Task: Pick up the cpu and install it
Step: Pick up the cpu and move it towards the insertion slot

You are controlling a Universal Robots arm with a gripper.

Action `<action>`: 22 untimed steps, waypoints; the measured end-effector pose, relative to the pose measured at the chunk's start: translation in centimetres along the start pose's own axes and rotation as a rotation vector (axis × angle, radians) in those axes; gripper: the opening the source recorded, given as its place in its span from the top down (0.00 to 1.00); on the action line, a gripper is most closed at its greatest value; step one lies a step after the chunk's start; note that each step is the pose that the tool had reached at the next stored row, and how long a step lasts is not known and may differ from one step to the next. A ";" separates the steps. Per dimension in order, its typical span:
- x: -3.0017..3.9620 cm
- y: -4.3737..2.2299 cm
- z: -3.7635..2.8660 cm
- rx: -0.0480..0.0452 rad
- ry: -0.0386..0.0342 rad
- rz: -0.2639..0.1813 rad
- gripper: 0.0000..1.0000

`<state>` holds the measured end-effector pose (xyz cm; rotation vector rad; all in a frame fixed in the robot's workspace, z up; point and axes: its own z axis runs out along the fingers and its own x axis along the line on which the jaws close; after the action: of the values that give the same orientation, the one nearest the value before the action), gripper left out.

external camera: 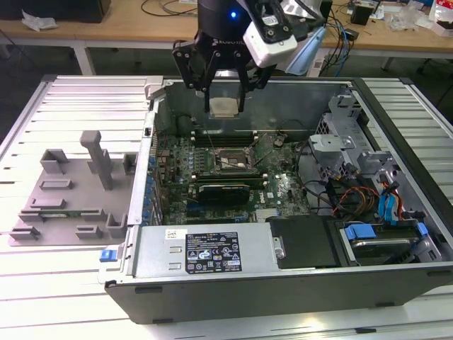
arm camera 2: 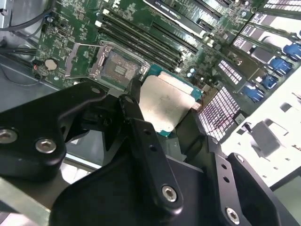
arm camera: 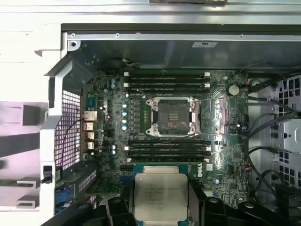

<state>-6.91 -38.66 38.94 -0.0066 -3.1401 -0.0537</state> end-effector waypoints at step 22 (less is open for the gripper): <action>-1.35 0.39 3.20 0.0002 -0.0169 0.000 0.45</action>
<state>-5.56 -38.17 35.75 -0.0064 -3.1571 -0.0536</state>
